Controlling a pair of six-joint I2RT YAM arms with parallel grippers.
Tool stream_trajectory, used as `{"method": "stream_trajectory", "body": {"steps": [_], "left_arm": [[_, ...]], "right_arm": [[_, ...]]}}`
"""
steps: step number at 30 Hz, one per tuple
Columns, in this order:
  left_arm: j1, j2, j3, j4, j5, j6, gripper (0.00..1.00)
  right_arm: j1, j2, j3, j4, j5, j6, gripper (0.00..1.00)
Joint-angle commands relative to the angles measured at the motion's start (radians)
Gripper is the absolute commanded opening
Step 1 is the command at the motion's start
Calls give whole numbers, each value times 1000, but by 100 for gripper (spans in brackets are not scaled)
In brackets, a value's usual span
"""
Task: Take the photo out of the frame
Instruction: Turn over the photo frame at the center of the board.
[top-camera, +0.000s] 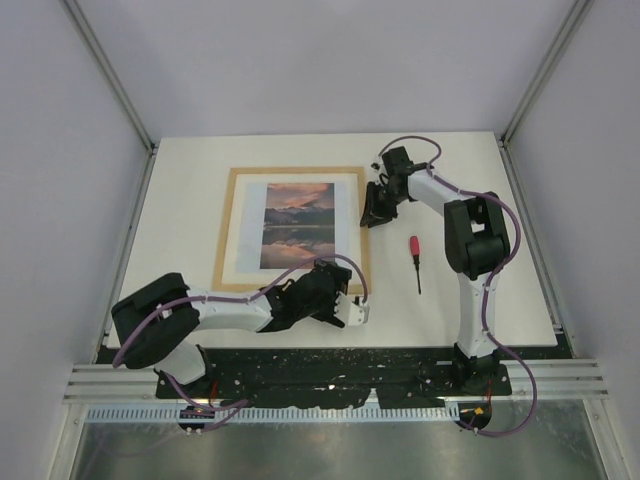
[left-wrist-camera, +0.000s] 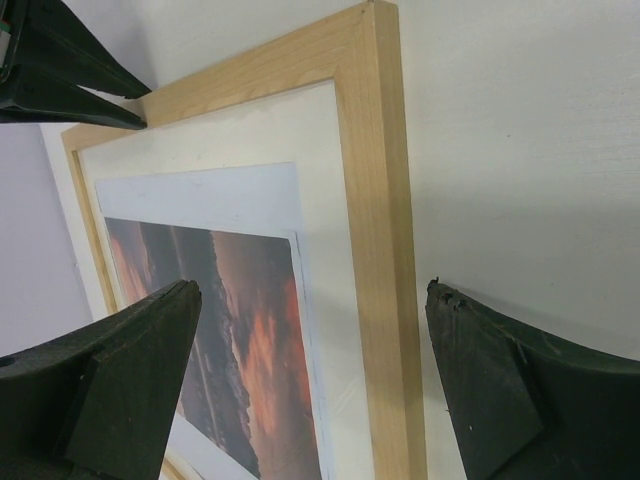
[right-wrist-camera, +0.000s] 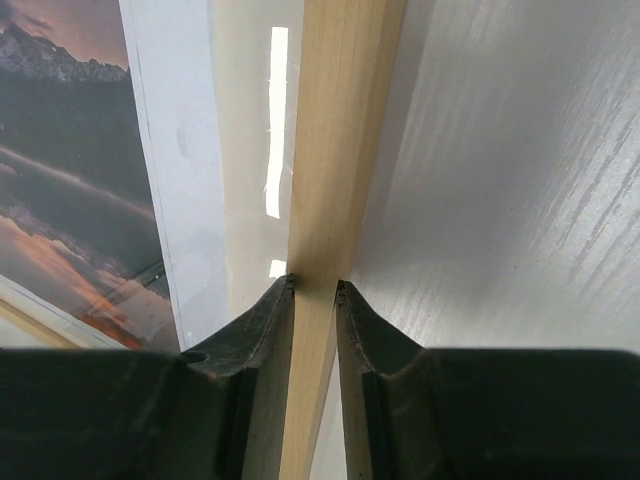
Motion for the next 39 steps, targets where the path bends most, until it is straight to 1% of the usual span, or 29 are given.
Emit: {"method": "stream_trajectory", "body": {"steps": [1,9,11,13,14,15,16,17,19,21,23,27,34,39], "left_arm": [[-17,16,12,44,-13,22,100],[-46,49,4,90,-43,34,100],[-47,54,7,93,-49,36,100],[-49,51,6,97,-59,33,100],[-49,48,3,99,-62,33,100],[-49,43,1,103,-66,33,100],[-49,43,-2,108,-69,31,100],[-47,36,-2,111,-75,23,100],[-38,20,4,88,-65,1,100],[-27,2,14,50,-42,-32,100],[-12,-16,21,10,-10,-58,100],[15,-50,20,-30,23,-76,100],[89,-118,18,-93,89,-113,100],[103,-136,4,-87,98,-112,99]], "right_arm": [[-8,-110,75,-16,-22,-1,8],[-8,-130,85,-26,-36,8,8],[-8,-129,77,-26,-24,6,8],[-8,-124,68,-27,12,-1,8],[-6,-124,59,-26,44,-9,9],[-6,-121,53,-24,56,-12,20],[-4,-120,36,-21,82,-15,26],[-3,-121,26,-10,90,-20,35],[6,-118,0,0,108,-24,47],[17,-112,-15,3,111,-30,55],[29,-101,-21,5,120,-34,59],[51,-78,-27,8,147,-32,61],[97,-32,-15,0,202,-14,61],[114,5,0,-13,237,6,59]]}}
